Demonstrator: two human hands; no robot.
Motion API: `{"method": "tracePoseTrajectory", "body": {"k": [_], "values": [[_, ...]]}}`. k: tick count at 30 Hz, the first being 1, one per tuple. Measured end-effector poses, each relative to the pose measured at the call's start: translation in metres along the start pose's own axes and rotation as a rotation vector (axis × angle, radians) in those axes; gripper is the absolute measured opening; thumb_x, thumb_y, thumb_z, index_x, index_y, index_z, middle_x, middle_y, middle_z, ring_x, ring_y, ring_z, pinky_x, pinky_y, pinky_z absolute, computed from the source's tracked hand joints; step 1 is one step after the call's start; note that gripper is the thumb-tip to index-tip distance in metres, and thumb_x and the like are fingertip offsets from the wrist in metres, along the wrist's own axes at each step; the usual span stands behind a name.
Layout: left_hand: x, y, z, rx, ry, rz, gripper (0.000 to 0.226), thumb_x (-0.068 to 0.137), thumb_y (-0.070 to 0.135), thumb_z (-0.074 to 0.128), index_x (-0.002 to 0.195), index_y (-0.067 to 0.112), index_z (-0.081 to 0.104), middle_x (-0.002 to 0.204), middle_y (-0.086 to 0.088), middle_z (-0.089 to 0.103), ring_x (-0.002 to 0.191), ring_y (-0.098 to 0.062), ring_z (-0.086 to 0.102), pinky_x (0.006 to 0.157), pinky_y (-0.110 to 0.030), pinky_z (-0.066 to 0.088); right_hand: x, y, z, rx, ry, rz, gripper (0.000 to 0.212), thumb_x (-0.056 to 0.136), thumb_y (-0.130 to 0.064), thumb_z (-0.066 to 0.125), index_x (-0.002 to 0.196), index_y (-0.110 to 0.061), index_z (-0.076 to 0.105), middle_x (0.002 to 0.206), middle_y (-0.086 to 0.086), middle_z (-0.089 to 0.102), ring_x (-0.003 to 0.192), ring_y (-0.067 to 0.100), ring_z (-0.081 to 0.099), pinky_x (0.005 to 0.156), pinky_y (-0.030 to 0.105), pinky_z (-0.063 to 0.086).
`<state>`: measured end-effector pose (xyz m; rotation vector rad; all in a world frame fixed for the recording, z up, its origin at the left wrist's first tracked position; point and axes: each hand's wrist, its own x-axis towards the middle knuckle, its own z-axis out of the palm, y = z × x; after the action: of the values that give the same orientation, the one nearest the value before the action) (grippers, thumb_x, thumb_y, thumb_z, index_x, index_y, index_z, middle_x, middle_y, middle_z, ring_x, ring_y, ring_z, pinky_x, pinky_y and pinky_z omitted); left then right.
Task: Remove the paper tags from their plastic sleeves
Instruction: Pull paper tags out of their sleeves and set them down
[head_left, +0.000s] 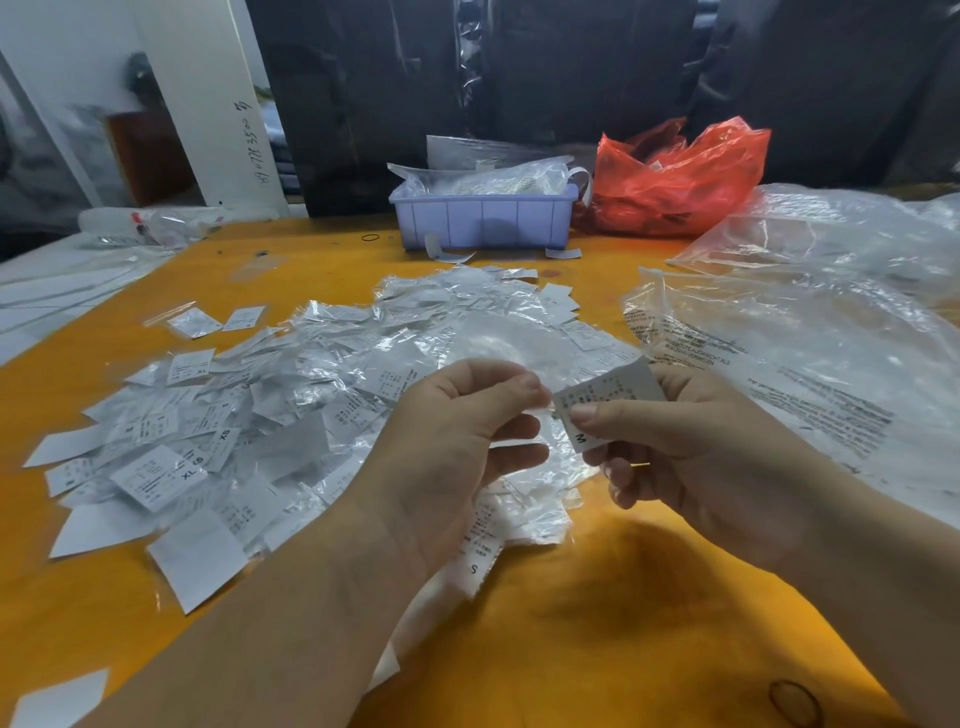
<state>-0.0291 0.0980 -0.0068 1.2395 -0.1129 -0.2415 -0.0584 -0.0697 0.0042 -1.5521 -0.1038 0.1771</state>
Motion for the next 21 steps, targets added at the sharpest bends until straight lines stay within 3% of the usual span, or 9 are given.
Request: {"method": "tracePoseTrajectory", "body": {"k": [11,18,21], "values": [[0.0,-0.0011,0.0014,0.035,-0.008,0.014,0.027,0.064,0.027,0.072,0.083,0.007,0.068,0.074,-0.003,0.07,0.059,-0.01,0.061,0.053,-0.024,0.053,0.0021,0.0036,-0.0005,-0.026,-0.013,-0.045,0.012,0.06,-0.025,0.074,0.069,-0.016,0.076,0.062,0.008,0.062,0.051,0.016,0.054,0.046,0.025,0.047],[-0.0008,-0.0024,0.0021,0.117,-0.02,0.023,0.024,0.064,0.029,0.074,0.08,0.012,0.069,0.073,-0.003,0.069,0.062,-0.01,0.061,0.054,-0.024,0.053,0.002,0.0048,-0.0013,-0.017,0.03,-0.082,0.017,0.066,-0.024,0.073,0.078,-0.013,0.073,0.066,0.008,0.063,0.054,0.016,0.055,0.048,0.024,0.048],[-0.0012,-0.0031,0.0014,0.136,-0.025,0.026,0.016,0.069,0.024,0.073,0.08,0.013,0.069,0.073,-0.001,0.07,0.061,-0.009,0.062,0.055,-0.023,0.053,0.0031,0.0053,-0.0024,-0.017,0.068,-0.107,0.005,0.075,-0.018,0.071,0.078,-0.014,0.074,0.066,0.007,0.063,0.054,0.014,0.054,0.047,0.023,0.048]]}}
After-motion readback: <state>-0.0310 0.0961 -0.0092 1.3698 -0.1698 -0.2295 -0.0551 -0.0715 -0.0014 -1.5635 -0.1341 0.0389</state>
